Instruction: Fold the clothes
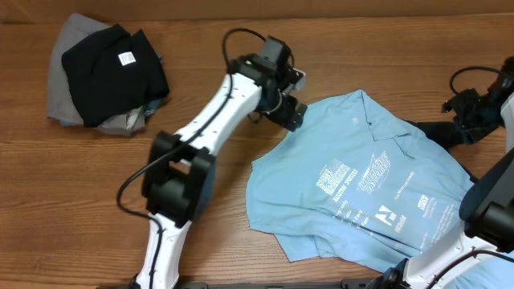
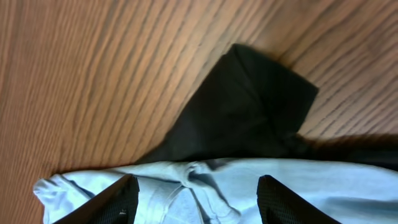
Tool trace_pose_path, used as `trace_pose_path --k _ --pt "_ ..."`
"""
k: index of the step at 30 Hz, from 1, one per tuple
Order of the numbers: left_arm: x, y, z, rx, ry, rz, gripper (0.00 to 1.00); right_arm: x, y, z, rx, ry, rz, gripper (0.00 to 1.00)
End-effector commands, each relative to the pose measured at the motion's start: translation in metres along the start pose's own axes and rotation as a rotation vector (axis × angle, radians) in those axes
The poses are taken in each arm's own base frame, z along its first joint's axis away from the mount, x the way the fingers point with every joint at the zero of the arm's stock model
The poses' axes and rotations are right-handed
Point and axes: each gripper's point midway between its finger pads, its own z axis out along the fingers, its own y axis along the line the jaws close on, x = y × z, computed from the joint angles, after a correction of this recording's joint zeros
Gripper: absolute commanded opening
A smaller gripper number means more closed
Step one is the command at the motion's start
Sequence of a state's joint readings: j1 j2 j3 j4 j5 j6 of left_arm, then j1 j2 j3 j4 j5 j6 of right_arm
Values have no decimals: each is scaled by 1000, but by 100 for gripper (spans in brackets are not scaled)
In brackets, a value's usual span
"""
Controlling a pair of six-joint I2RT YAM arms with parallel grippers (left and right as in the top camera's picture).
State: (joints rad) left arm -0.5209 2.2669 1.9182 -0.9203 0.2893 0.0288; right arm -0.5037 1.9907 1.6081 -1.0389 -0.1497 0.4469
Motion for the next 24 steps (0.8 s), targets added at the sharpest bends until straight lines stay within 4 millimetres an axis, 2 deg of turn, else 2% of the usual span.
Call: trace_pose_path --k 1,3,7,11,15,21,23,24 --pt "4 4 28 -46 22 29 93 -3 2 -1 -5 -6 -9 64" --pt "0 11 39 -87 7 20 93 -3 2 -1 -3 -3 -9 65" --pt "-6 8 57 -68 -17 32 90 -1 0 -1 1 4 -7 65" --pt "-5 6 71 -60 -15 22 79 -1 0 -1 6 5 -7 65" --pt "-1 -6 86 -23 -3 35 74 -3 -7 -1 44 -10 -6 65" --pt "-4 -31 89 103 -18 51 52 -4 -14 -1 81 -20 -5 69" --pt "-5 -32 89 102 -19 54 40 -4 -14 -1 82 -20 -5 69" --pt "-4 -32 89 102 -17 54 30 -4 -14 -1 82 -20 -5 69"
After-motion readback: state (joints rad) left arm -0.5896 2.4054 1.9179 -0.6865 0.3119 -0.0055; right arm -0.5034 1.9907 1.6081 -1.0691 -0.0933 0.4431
